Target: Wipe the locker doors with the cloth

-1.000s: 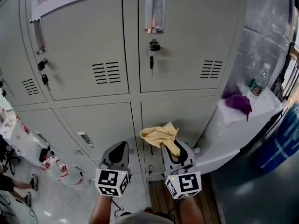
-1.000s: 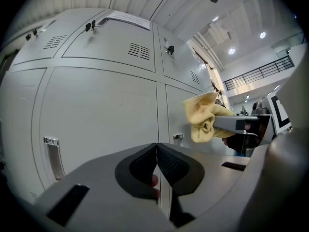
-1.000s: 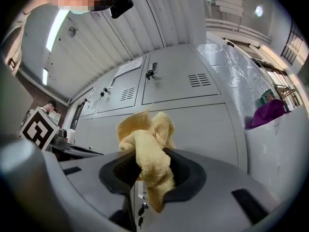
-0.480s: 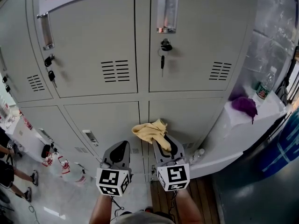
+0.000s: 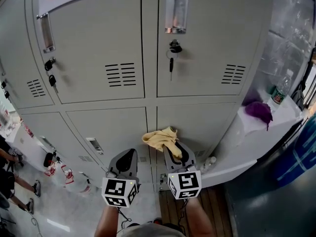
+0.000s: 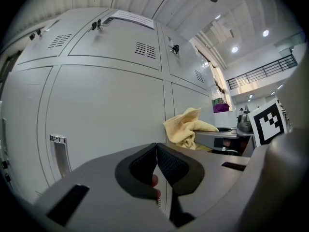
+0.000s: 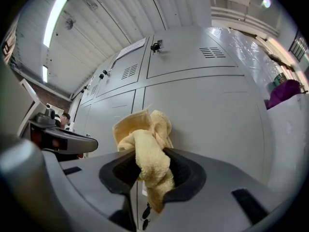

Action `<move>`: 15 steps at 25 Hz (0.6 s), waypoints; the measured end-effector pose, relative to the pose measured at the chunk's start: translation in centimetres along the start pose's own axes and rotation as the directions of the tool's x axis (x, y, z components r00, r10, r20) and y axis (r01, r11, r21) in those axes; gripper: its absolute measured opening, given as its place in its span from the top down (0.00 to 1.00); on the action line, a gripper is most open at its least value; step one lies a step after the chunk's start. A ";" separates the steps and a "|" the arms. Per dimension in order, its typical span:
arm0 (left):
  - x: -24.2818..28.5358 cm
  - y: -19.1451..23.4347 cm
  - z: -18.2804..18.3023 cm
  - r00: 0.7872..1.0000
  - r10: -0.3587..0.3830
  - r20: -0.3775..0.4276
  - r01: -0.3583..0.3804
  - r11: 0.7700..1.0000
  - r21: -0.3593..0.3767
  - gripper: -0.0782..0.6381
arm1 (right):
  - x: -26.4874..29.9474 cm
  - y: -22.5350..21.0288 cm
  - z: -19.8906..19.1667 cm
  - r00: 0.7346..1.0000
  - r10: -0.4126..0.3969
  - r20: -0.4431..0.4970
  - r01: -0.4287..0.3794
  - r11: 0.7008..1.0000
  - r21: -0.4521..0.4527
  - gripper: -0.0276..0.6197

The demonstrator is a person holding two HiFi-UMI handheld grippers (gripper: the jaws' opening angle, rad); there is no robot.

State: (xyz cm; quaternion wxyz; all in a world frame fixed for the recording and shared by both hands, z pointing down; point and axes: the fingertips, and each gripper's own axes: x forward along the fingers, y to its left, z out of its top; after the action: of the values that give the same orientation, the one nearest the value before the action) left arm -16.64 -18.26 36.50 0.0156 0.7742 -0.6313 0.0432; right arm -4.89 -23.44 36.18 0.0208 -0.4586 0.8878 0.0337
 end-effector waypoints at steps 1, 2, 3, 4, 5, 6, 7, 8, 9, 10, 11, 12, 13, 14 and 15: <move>0.1 -0.1 0.0 1.000 -0.002 0.000 0.002 1.000 0.000 0.86 | -0.1 -0.2 -0.1 1.000 -0.005 -0.001 0.005 1.000 0.003 0.75; 0.1 -0.1 0.0 1.000 -0.004 0.000 0.004 1.000 0.000 0.86 | -0.1 -0.5 -0.1 1.000 -0.011 -0.003 0.011 1.000 0.005 0.75; 0.2 -0.2 -0.1 1.000 -0.006 -0.001 0.006 1.000 0.001 0.86 | -0.2 -0.8 -0.2 1.000 -0.016 -0.004 0.016 1.000 0.007 0.75; 0.3 -0.2 -0.1 1.000 -0.008 -0.001 0.008 1.000 0.002 0.86 | -0.3 -1.1 -0.2 1.000 -0.021 -0.005 0.021 1.000 0.007 0.75; 0.4 -0.3 -0.1 1.000 -0.011 -0.001 0.011 1.000 0.001 0.86 | -0.4 -1.4 -0.2 1.000 -0.028 -0.006 0.028 1.000 0.006 0.75; 0.5 -0.4 -0.1 1.000 -0.014 0.000 0.014 1.000 0.001 0.86 | -0.5 -1.7 -0.3 0.999 -0.037 -0.008 0.037 0.999 0.005 0.75; 0.5 -0.5 -0.1 1.000 -0.017 0.000 0.017 1.000 0.000 0.86 | -0.7 -2.1 -0.3 0.999 -0.046 -0.010 0.047 0.999 0.006 0.75; 0.6 -0.6 -0.1 1.000 -0.021 0.000 0.021 1.000 -0.001 0.86 | -0.8 -2.6 -0.4 0.998 -0.056 -0.012 0.057 0.998 0.007 0.75; 0.7 -0.7 -0.1 1.000 -0.024 0.000 0.024 1.000 -0.002 0.86 | -0.9 -3.0 -0.5 0.998 -0.066 -0.013 0.066 0.998 0.008 0.75; 0.8 -0.8 -0.1 1.000 -0.027 0.001 0.027 1.000 -0.002 0.86 | -0.9 -3.4 -0.5 0.997 -0.074 -0.014 0.074 0.997 0.010 0.75; 1.0 -0.9 0.0 1.000 -0.031 0.001 0.031 1.000 -0.003 0.86 | -1.0 -3.9 -0.6 0.997 -0.081 -0.016 0.081 0.997 0.010 0.75; 1.1 -1.1 -0.1 0.999 -0.036 0.002 0.036 0.999 -0.003 0.86 | -1.1 -4.3 -0.7 0.996 -0.088 -0.019 0.088 0.996 0.009 0.75; 1.3 -1.3 -0.1 0.999 -0.043 0.002 0.043 0.999 -0.004 0.86 | -1.3 -4.7 -0.8 0.995 -0.095 -0.022 0.095 0.995 0.006 0.75; 1.4 -1.6 -0.1 0.999 -0.049 0.001 0.049 0.999 -0.005 0.86 | -1.4 -5.0 -0.9 0.994 -0.102 -0.026 0.102 0.995 0.003 0.75; 1.5 -1.8 -0.2 0.998 -0.056 0.000 0.056 0.998 -0.005 0.86 | -1.6 -5.4 -1.0 0.993 -0.111 -0.031 0.111 0.994 -0.001 0.75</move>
State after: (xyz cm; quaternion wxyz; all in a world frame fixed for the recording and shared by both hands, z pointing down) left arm -14.54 -19.38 36.85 0.0189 0.7915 -0.6095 0.0410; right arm 0.46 -25.36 37.08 0.0093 -0.5075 0.8612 0.0249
